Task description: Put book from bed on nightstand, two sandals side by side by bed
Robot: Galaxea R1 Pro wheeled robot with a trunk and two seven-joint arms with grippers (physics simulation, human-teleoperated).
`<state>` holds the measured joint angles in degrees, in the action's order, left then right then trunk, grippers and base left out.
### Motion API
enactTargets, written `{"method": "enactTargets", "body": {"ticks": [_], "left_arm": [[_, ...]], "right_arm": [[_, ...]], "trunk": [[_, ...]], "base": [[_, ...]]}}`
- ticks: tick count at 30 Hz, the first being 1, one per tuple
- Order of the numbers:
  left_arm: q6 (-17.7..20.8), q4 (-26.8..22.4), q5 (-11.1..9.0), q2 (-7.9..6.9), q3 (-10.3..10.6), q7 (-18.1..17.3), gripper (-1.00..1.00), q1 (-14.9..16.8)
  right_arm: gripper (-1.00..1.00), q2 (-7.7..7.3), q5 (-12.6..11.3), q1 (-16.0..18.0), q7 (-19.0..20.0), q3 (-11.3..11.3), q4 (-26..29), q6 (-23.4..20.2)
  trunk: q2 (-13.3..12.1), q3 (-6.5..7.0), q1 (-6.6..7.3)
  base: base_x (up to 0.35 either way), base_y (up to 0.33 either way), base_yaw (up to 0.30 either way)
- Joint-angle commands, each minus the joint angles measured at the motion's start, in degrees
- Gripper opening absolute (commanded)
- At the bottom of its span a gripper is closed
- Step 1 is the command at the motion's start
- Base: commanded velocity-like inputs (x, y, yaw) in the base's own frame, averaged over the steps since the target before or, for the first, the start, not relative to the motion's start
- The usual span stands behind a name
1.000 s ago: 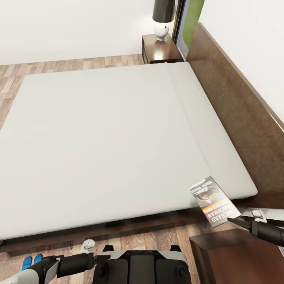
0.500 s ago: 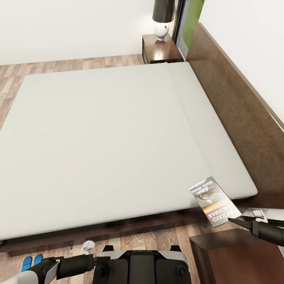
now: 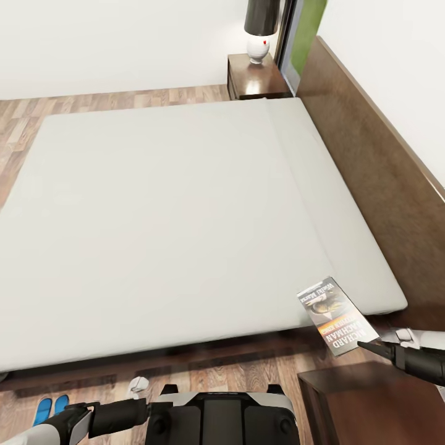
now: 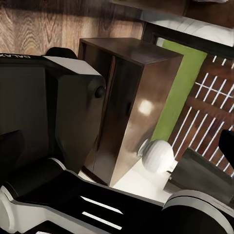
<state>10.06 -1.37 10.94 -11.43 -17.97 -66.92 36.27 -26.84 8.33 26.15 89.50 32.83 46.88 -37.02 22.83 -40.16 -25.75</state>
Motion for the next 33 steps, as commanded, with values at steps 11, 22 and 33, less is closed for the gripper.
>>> {"method": "enactTargets", "body": {"ticks": [11, 22, 33], "left_arm": [[0.6, 0.0, 0.5, 0.0, -0.5, -0.2, 1.0, 0.0], [0.6, 0.0, 0.5, 0.0, -0.5, -0.3, 1.0, 0.0], [0.6, 0.0, 0.5, 0.0, -0.5, -0.3, 1.0, 0.0]], "right_arm": [[-1.0, 0.04, 0.6, 0.0, 0.5, 0.2, 0.1, -0.6], [-1.0, 0.04, 0.6, 0.0, 0.5, 0.2, 0.1, -0.7], [-1.0, 0.04, 0.6, 0.0, 0.5, 0.2, 0.1, -0.7]], "trunk": [[0.1, -0.06, -0.03], [0.1, -0.06, -0.03], [0.1, -0.06, -0.03]], "base": [[0.0, 0.0, 0.281], [0.0, 0.0, 0.283], [-0.072, 0.0, 0.05]]}}
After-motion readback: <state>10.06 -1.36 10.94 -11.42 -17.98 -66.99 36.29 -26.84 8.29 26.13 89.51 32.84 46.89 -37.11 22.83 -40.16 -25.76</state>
